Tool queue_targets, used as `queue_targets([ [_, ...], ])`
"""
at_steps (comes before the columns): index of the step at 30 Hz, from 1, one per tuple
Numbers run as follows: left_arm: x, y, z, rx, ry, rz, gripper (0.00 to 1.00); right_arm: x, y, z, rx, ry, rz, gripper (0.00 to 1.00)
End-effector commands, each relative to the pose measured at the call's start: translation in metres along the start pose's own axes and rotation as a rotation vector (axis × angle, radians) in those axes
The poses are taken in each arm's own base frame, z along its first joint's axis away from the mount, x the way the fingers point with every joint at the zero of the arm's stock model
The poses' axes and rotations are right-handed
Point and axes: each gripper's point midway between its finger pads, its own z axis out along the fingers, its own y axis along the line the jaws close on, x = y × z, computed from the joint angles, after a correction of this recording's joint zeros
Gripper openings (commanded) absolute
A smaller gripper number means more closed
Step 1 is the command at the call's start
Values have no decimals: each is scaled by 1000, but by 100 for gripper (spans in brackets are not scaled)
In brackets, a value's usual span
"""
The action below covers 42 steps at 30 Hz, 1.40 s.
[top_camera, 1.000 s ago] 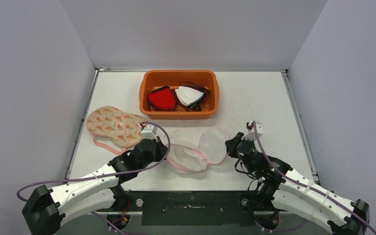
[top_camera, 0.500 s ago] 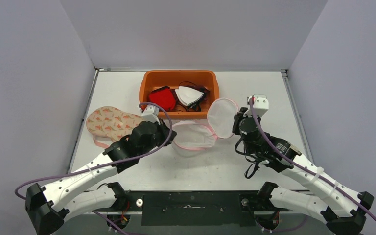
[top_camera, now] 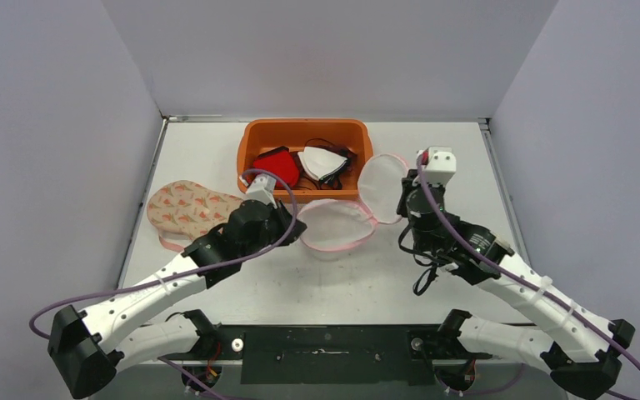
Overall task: Unzip the laundry bag and remove the bra
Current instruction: Adjust the laundry bag at the center of the board, then close the laundry bag at the center of the board.
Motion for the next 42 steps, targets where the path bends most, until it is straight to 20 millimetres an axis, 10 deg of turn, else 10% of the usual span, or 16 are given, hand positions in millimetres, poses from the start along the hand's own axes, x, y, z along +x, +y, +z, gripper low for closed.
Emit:
queue_targets([
  [1, 32, 13, 11, 20, 90, -56, 0, 21, 2, 6, 12, 40, -50, 5],
  [7, -25, -20, -13, 61, -41, 32, 0, -41, 7, -7, -5, -46, -31, 5],
  [13, 36, 17, 9, 39, 94, -64, 0, 31, 15, 10, -11, 75, -89, 5],
  [21, -6, -2, -10, 78, -29, -23, 0, -10, 18, 0, 2, 1, -107, 5],
  [29, 69, 48, 14, 23, 112, -148, 0, 55, 19, 3, -17, 95, -172, 5],
  [37, 74, 54, 22, 6, 113, -158, 1, 84, 10, -5, 7, 90, -184, 5],
  [42, 71, 50, 18, 7, 120, -162, 34, 87, 18, -15, -30, 29, -134, 5],
])
